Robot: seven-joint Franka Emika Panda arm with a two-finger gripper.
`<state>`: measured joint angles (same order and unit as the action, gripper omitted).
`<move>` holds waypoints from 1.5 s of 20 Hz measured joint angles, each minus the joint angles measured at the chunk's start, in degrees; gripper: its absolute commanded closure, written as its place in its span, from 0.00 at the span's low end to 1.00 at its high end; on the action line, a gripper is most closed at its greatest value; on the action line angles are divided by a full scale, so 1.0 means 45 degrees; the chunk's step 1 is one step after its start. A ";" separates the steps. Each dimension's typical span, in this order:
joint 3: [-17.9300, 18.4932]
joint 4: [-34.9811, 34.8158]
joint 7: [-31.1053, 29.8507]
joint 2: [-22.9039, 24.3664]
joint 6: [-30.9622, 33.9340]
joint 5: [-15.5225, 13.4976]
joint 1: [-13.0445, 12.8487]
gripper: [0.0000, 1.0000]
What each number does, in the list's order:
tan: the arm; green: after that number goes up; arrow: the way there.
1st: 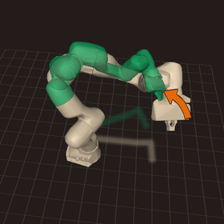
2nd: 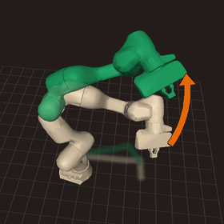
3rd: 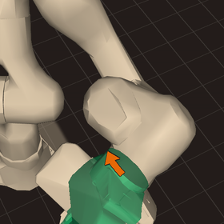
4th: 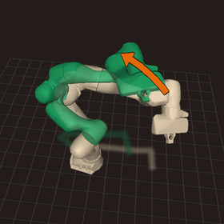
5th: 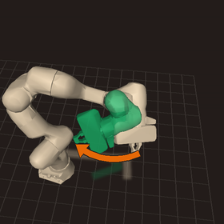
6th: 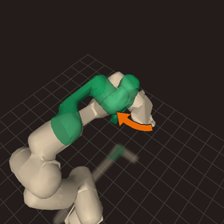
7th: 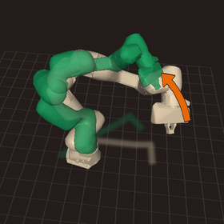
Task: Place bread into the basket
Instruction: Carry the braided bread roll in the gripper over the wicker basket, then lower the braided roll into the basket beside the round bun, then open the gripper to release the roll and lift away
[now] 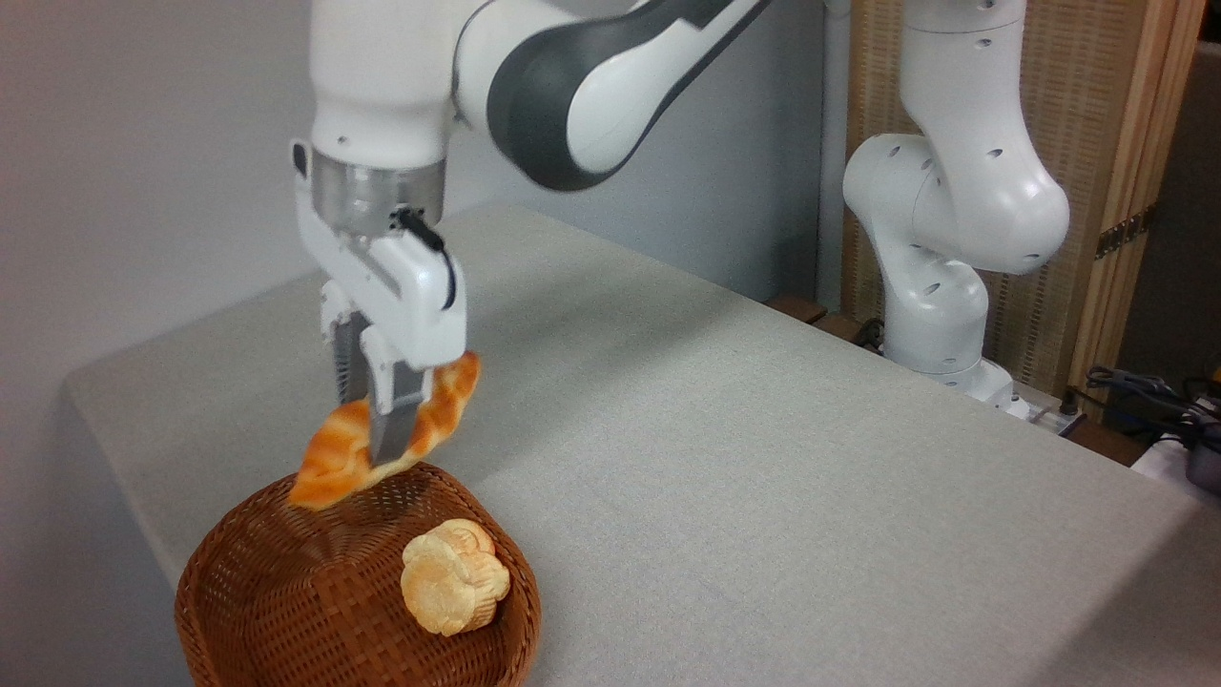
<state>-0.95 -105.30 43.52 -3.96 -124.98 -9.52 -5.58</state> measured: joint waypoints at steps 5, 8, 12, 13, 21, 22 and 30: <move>0.0009 0.0132 -0.0424 -0.1099 -0.2018 -0.0090 0.0013 0.00; 0.0010 0.0184 -0.0424 -0.1468 -0.2435 -0.0092 0.0019 0.00; 0.0010 0.0246 -0.0424 -0.1506 -0.2446 -0.0092 0.0019 0.00; 0.0010 0.0254 -0.0424 -0.1504 -0.2446 -0.0092 0.0019 0.00; 0.0544 0.1588 -0.0430 -0.0006 0.1488 -0.0092 0.0056 0.00; 0.0548 0.1869 -0.0430 0.0184 0.2259 -0.0092 0.0055 0.00; 0.0438 0.2278 -0.0934 0.0369 0.4649 0.0656 -0.0079 0.00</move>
